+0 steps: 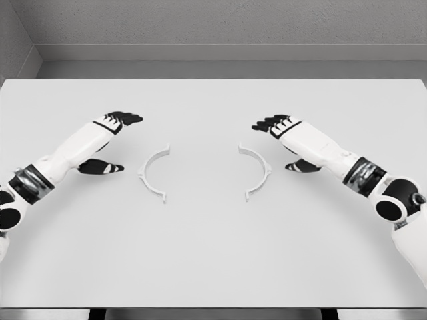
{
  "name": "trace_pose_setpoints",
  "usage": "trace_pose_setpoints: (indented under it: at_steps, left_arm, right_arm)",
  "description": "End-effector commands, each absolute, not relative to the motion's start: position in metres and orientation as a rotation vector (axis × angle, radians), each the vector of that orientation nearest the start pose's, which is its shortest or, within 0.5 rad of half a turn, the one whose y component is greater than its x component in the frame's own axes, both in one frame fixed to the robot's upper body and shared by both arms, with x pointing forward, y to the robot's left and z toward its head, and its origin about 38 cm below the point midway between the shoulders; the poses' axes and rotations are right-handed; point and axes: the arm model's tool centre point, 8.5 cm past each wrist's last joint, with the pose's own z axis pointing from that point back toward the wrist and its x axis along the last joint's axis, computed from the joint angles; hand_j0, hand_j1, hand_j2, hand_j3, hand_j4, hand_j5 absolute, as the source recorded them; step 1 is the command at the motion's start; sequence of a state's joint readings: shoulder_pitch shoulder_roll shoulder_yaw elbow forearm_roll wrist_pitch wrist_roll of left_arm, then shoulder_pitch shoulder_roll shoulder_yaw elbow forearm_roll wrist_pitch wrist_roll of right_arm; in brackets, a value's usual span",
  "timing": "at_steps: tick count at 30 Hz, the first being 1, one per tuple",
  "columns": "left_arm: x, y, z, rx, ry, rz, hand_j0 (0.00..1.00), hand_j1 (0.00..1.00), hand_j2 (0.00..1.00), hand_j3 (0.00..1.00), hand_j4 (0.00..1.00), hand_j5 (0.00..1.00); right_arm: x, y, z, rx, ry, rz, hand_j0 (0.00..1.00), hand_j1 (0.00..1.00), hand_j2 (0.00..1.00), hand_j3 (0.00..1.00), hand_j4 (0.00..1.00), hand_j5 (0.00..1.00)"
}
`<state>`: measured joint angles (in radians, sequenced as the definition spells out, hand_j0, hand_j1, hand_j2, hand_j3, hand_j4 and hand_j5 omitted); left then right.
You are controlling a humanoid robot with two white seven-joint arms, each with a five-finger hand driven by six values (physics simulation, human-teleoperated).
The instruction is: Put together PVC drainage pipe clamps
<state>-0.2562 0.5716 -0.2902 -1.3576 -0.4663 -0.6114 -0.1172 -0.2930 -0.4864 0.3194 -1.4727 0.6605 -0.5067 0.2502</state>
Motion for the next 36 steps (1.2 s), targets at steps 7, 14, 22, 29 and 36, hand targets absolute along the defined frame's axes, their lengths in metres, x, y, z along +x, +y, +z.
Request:
trace_pose_setpoints:
  at_steps: [7,14,22,29,36]
  left_arm:
    - [0.406,0.297,0.117,0.388,-1.766,-1.442,1.0,1.0,1.0,1.0,1.0,1.0]
    - [0.406,0.296,0.111,0.377,-1.753,-1.434,1.0,1.0,1.0,1.0,1.0,1.0]
    - [0.409,0.295,0.111,0.376,-1.756,-1.427,1.0,1.0,1.0,1.0,1.0,1.0]
    - [0.413,0.293,0.109,0.371,-1.754,-1.421,1.0,1.0,1.0,1.0,1.0,1.0]
    - [0.413,0.289,0.107,0.363,-1.757,-1.415,1.0,1.0,1.0,1.0,1.0,1.0]
  right_arm:
    - [0.411,-0.244,0.129,-0.454,-1.664,1.664,1.0,1.0,1.0,1.0,1.0,1.0]
    - [0.416,-0.238,0.125,-0.44,-1.66,1.658,1.0,1.0,1.0,1.0,1.0,1.0]
    - [0.417,-0.232,0.121,-0.428,-1.653,1.67,1.0,1.0,1.0,1.0,1.0,1.0]
    - [0.418,-0.224,0.121,-0.417,-1.656,1.676,1.0,1.0,1.0,1.0,1.0,1.0]
    - [0.418,-0.221,0.12,-0.412,-1.659,1.674,1.0,1.0,1.0,1.0,1.0,1.0]
